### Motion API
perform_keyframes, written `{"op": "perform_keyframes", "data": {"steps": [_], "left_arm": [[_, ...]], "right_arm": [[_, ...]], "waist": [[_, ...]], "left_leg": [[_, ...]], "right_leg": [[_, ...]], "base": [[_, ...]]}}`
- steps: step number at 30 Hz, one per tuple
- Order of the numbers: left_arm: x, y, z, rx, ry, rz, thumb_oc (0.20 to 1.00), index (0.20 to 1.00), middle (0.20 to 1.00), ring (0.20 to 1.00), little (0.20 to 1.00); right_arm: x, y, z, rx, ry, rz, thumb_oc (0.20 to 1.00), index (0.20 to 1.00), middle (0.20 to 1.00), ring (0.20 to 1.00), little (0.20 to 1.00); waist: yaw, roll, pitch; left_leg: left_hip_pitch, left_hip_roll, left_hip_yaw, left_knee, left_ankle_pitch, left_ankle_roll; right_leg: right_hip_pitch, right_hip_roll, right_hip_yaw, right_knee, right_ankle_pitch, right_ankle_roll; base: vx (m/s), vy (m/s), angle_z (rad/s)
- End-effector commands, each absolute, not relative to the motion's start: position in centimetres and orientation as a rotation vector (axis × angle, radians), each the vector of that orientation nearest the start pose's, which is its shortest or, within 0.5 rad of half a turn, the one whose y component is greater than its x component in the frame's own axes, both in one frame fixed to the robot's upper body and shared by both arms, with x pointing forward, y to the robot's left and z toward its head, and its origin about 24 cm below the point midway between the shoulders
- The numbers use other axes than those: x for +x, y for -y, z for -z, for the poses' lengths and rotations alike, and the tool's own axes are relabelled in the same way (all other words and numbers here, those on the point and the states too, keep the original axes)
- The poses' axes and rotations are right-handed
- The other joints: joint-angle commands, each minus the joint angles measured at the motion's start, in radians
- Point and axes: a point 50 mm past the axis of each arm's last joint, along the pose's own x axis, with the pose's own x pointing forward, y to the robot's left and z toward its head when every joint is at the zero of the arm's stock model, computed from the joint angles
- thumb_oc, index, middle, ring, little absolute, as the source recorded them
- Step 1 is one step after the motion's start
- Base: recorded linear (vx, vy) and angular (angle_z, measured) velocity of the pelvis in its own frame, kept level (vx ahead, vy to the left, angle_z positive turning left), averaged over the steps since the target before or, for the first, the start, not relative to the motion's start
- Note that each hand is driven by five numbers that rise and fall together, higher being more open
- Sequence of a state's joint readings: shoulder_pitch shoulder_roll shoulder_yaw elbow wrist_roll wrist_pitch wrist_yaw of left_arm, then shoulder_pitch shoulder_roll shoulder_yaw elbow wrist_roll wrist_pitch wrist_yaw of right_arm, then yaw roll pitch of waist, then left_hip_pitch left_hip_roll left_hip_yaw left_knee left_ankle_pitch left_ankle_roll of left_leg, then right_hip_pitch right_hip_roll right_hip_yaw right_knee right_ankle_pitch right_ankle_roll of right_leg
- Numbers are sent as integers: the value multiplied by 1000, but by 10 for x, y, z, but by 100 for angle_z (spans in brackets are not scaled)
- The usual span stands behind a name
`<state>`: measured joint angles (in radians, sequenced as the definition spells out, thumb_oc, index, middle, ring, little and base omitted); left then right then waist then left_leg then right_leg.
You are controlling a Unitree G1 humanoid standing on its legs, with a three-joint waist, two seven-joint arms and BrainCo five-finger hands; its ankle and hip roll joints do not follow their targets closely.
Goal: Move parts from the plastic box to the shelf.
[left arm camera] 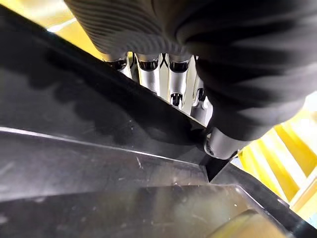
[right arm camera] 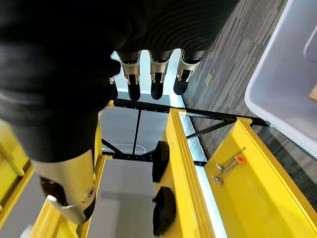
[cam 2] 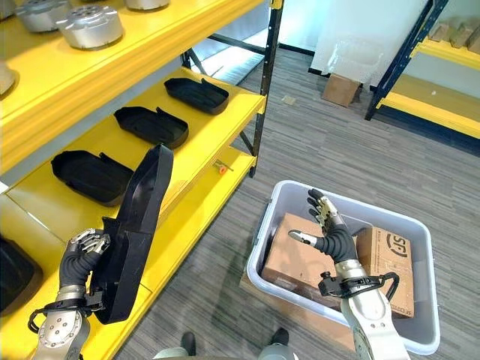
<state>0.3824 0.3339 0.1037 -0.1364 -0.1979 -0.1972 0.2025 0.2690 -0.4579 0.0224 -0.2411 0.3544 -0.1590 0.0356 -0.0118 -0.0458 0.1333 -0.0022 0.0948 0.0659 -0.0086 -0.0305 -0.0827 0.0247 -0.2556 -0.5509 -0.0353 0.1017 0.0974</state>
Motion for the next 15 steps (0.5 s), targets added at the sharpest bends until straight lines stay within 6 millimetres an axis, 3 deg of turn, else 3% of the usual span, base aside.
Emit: {"op": "perform_keyframes", "data": {"steps": [1, 5, 8, 10, 12, 14, 15], "left_arm": [[177, -259, -74, 214, 195, -350, 200, 200, 200, 200, 200], [176, -261, -75, 227, 195, -355, 200, 200, 200, 200, 200], [182, -260, -79, 254, 212, -340, 200, 200, 200, 200, 200], [184, -262, -81, 275, 219, -349, 200, 200, 200, 200, 200], [186, -263, -84, 293, 234, -355, 200, 200, 200, 200, 200], [188, -263, -83, 287, 233, -353, 200, 200, 200, 200, 200], [188, -263, -83, 286, 233, -353, 200, 200, 200, 200, 200]], "right_arm": [[217, 216, -91, -74, 220, -115, 1000, 1000, 1000, 1000, 1000], [219, 213, -91, -69, 218, -119, 1000, 1000, 1000, 1000, 1000], [219, 208, -88, -50, 213, -120, 1000, 1000, 1000, 1000, 1000], [219, 206, -86, -39, 211, -113, 1000, 1000, 1000, 1000, 1000], [220, 204, -84, -30, 208, -110, 1000, 1000, 1000, 1000, 1000], [221, 201, -83, -16, 202, -122, 1000, 1000, 1000, 1000, 1000], [222, 201, -83, -16, 202, -122, 1000, 1000, 1000, 1000, 1000]], "waist": [[24, 61, 27], [43, 47, 32], [50, 40, 34], [45, 42, 39], [23, 42, 62], [7, 47, 72], [11, 47, 72]], "left_leg": [[102, -46, -11, -75, -43, 64], [96, -80, -34, -57, -55, 86], [95, -123, -60, -56, -57, 108], [109, -142, -69, -75, -52, 127], [109, -153, -76, -78, -33, 142], [106, -148, -84, -79, -21, 150], [106, -148, -80, -79, -23, 149]], "right_leg": [[-58, -2, 41, 58, -21, 54], [-37, -39, 33, 55, 8, 77], [-22, -94, 14, 73, 65, 109], [-35, -129, 13, 141, 64, 117], [-75, -137, 83, 202, 92, 95], [-120, -71, 217, 257, 33, 70], [-125, -70, 221, 263, 29, 68]], "base": [[-53, 128, 19], [-54, 157, 15], [-60, 231, 35], [-46, 255, 33], [-122, 193, 27], [-98, 119, 47], [-52, 127, 34]]}}
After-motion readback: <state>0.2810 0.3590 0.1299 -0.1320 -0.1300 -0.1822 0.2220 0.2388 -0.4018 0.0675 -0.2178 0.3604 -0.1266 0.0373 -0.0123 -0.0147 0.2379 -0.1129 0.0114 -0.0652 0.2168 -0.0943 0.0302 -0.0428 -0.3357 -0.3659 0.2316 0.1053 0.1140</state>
